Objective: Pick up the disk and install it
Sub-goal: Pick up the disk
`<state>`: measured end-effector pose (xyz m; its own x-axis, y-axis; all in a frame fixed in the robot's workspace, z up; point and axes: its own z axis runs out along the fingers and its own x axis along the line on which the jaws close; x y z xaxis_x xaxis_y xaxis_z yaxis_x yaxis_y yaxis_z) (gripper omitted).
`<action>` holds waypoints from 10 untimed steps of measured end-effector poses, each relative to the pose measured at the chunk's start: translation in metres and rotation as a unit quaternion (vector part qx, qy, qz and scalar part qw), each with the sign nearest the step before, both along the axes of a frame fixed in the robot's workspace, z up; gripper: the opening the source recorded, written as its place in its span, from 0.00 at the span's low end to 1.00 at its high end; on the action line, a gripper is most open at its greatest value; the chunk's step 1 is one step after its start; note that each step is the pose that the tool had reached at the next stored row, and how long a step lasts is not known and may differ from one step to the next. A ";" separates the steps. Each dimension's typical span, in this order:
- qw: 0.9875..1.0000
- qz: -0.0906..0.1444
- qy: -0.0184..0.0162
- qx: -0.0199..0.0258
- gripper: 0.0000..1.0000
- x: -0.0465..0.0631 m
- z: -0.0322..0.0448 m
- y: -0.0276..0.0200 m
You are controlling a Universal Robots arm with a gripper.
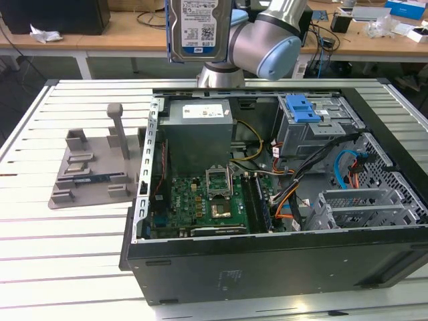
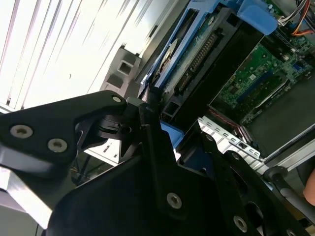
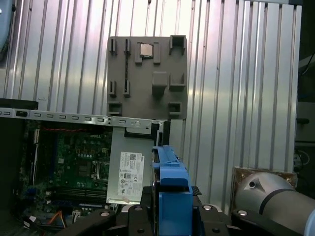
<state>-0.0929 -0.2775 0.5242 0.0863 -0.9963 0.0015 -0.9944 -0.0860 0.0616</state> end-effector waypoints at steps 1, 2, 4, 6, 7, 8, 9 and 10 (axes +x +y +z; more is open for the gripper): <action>1.000 0.000 0.000 0.000 0.37 0.000 0.0000 -0.0008; 1.000 0.000 0.000 0.000 0.37 0.000 0.0000 -0.0014; 1.000 0.000 0.000 0.000 0.37 0.000 -0.0001 -0.0041; 1.000 0.000 0.000 0.000 0.37 0.000 -0.0001 -0.0056; 1.000 0.000 0.000 0.000 0.37 0.000 -0.0001 -0.0063; 1.000 0.000 0.000 0.000 0.37 0.000 -0.0001 -0.0073; 1.000 0.000 0.000 0.000 0.37 0.000 -0.0001 -0.0083; 1.000 0.000 0.000 0.000 0.37 0.000 -0.0001 -0.0092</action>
<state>-0.0925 -0.2867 0.5241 0.0863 -0.9963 0.0015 -0.9944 -0.0861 0.0616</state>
